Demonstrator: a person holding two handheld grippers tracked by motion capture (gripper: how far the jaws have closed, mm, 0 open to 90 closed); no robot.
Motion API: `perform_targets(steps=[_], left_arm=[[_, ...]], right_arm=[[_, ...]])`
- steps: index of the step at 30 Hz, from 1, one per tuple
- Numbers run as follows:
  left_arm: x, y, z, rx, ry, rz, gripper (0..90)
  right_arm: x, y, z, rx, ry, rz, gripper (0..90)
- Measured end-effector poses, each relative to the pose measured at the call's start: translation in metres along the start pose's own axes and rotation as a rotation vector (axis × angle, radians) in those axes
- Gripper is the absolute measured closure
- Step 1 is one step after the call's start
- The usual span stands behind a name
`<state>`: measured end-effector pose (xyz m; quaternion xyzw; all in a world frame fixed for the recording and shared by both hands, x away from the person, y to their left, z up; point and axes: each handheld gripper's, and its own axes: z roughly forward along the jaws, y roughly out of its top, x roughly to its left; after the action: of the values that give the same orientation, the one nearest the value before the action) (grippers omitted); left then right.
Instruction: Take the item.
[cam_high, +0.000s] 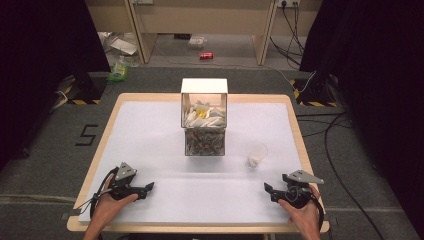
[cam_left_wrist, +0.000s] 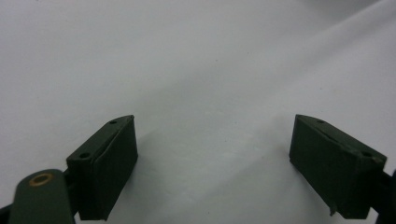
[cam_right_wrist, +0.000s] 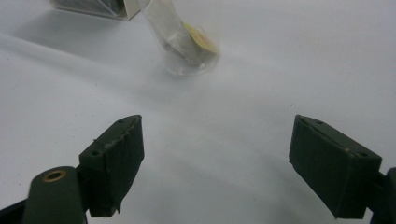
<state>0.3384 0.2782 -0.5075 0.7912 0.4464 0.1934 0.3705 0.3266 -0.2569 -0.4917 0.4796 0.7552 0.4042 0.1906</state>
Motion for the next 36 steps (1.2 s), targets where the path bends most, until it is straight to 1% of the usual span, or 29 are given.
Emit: perform_targets(steps=[3, 6, 12, 16, 19, 26, 31, 36], left_arm=[[0.0, 0.0, 0.0, 0.0, 0.0, 0.0, 14.5], [0.0, 0.0, 0.0, 0.0, 0.0, 0.0, 14.5], [0.0, 0.0, 0.0, 0.001, 0.001, 0.0, 14.5], [0.0, 0.0, 0.0, 0.001, 0.001, 0.001, 14.5], [0.0, 0.0, 0.0, 0.002, 0.002, 0.001, 14.5], [0.0, 0.0, 0.0, 0.002, 0.003, 0.001, 14.5], [0.0, 0.0, 0.0, 0.002, 0.003, 0.002, 14.5], [0.0, 0.0, 0.0, 0.002, 0.004, 0.002, 14.5]], right_arm=[[0.002, -0.003, -0.002, 0.01, -0.013, -0.017, 18.8], [0.002, -0.006, -0.005, 0.017, -0.023, -0.024, 18.8], [0.006, -0.012, -0.007, 0.032, -0.024, -0.031, 18.8], [0.011, -0.015, -0.008, 0.046, -0.025, -0.056, 19.0], [0.013, -0.015, -0.009, 0.046, -0.03, -0.07, 19.3], [0.014, -0.018, -0.012, 0.052, -0.029, -0.065, 19.5], [0.013, -0.021, -0.016, 0.044, -0.031, -0.066, 20.0], [0.012, -0.025, -0.018, 0.047, -0.033, -0.054, 20.1]])
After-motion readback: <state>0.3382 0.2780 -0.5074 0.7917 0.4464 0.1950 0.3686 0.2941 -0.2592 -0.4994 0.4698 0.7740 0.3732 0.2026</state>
